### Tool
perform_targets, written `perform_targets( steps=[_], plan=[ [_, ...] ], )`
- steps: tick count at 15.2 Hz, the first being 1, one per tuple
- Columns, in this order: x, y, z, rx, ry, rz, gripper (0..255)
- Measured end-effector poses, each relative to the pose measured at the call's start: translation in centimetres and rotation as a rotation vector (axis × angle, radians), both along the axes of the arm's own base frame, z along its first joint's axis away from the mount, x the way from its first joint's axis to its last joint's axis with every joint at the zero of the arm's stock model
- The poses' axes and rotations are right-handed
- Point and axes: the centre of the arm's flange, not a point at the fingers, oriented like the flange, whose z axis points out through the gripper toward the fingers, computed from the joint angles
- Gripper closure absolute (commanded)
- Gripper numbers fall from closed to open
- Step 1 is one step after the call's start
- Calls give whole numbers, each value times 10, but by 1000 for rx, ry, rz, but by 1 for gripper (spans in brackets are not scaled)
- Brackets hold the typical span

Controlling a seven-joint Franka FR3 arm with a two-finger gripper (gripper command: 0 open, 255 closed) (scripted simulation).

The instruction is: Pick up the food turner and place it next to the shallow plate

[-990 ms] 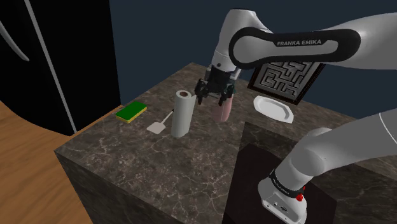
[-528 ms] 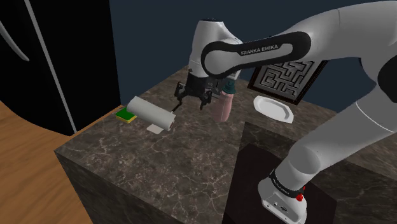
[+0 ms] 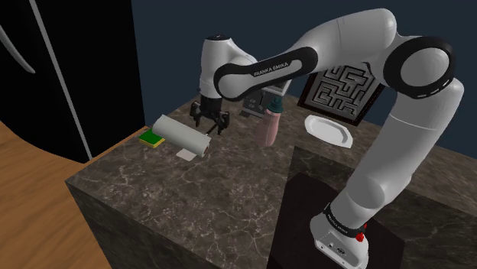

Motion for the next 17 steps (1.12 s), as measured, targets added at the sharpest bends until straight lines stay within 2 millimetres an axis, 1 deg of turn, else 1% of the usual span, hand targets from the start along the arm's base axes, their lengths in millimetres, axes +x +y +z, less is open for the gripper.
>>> perform_targets(
  steps=[1,2,3,7,9,11,16,17],
  plan=[
    [12,0,-5,-5,-1,-36,0],
    [19,1,-12,-8,-1,-56,0],
    [22,3,-18,-9,-2,-67,0],
    [25,2,-41,-11,-2,-77,0],
    [26,2,-50,-11,-2,-77,0],
    [27,1,-53,-11,-2,-78,0],
    [27,1,-54,-11,-3,-78,0],
    [27,1,-54,-11,-3,-78,255]
  ],
)
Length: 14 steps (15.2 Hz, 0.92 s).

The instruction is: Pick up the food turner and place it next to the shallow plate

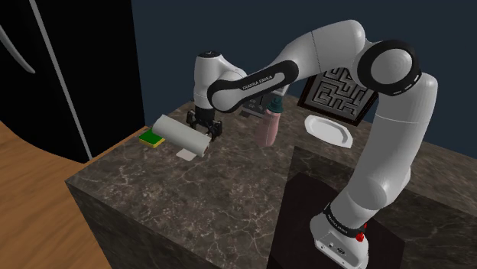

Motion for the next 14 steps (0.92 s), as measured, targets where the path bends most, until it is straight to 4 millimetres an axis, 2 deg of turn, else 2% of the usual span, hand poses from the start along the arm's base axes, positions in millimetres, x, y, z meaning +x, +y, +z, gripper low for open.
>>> perform_targets(
  steps=[10,14],
  plan=[
    [0,0,0,0,0,0,255],
    [0,0,16,0,0,0,255]
  ],
)
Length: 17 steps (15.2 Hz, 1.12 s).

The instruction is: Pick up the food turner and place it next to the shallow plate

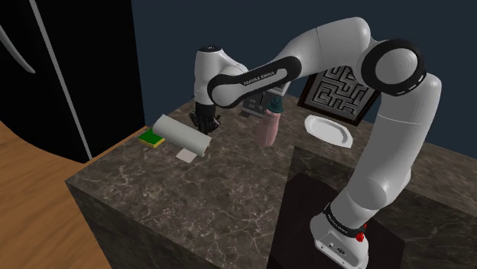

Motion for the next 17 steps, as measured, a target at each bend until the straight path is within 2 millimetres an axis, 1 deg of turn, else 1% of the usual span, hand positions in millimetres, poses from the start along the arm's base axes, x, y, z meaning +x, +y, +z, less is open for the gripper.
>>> perform_targets(
  steps=[14,15,17],
  plan=[
    [0,0,73,0,0,0,255],
    [-5,-5,76,0,0,0,255],
    [-18,-20,78,0,0,0,255]
  ],
)
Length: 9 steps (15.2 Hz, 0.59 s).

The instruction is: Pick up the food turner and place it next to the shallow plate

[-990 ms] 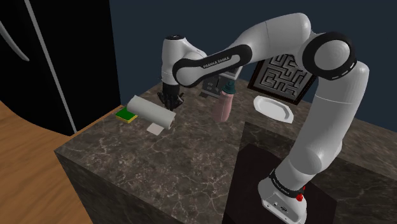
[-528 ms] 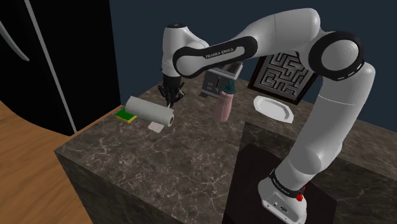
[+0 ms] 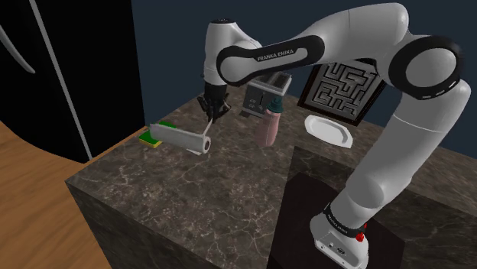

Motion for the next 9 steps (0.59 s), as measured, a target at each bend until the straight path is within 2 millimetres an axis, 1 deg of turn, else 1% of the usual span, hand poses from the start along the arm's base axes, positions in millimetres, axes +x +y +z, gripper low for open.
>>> perform_targets(
  steps=[6,9],
  plan=[
    [-45,-64,4,-1,1,-1,255],
    [-72,-94,1,-1,1,-1,255]
  ],
)
